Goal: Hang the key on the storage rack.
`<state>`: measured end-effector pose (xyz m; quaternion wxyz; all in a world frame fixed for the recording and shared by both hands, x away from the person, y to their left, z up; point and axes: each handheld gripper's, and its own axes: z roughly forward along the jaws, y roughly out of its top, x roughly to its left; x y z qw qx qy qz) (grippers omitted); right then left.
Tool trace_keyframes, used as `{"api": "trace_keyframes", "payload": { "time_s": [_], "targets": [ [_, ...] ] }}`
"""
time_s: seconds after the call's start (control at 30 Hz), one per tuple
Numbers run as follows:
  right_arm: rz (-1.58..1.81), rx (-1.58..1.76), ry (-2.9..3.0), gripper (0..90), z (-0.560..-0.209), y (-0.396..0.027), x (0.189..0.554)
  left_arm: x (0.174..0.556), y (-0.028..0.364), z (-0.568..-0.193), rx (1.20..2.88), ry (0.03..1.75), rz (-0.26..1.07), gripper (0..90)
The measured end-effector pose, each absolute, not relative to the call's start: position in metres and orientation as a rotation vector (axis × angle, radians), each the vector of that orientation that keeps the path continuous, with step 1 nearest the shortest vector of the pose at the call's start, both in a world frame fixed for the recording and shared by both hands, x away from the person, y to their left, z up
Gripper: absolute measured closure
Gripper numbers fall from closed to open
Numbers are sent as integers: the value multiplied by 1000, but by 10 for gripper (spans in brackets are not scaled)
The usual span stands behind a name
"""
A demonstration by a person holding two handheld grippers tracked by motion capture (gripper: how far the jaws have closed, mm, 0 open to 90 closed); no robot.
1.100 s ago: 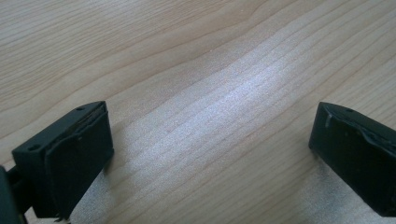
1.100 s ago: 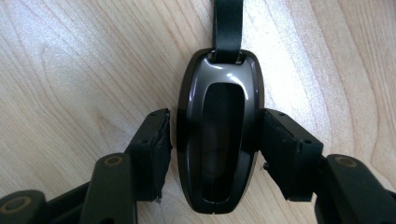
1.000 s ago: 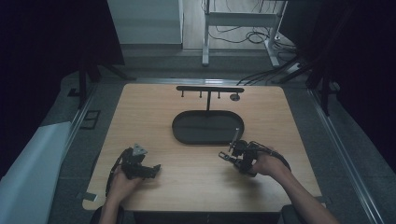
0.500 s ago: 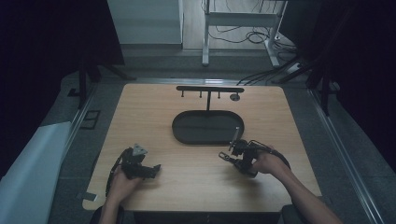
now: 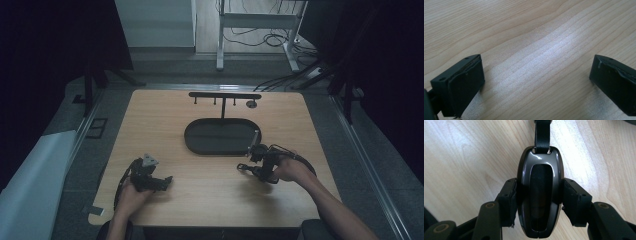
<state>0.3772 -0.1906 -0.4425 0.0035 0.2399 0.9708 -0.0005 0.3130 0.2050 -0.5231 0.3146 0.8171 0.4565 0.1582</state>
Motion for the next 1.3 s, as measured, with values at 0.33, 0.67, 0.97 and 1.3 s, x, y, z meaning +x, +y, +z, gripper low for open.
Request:
{"api": "trace_keyframes", "payload": {
  "time_s": [0.33,0.67,0.97,1.3],
  "targets": [
    [18,758,3051,486,-416,-193,382,314,204,-523,2155,1198,417,0],
    [57,767,3044,487,-386,-194,387,314,204,-523,2151,1199,416,0],
    [81,822,3018,487,-361,-195,396,314,204,-523,2152,1199,415,0],
    [144,907,2994,487,-338,-196,411,314,204,-523,2154,1196,414,0]
  ]
}}
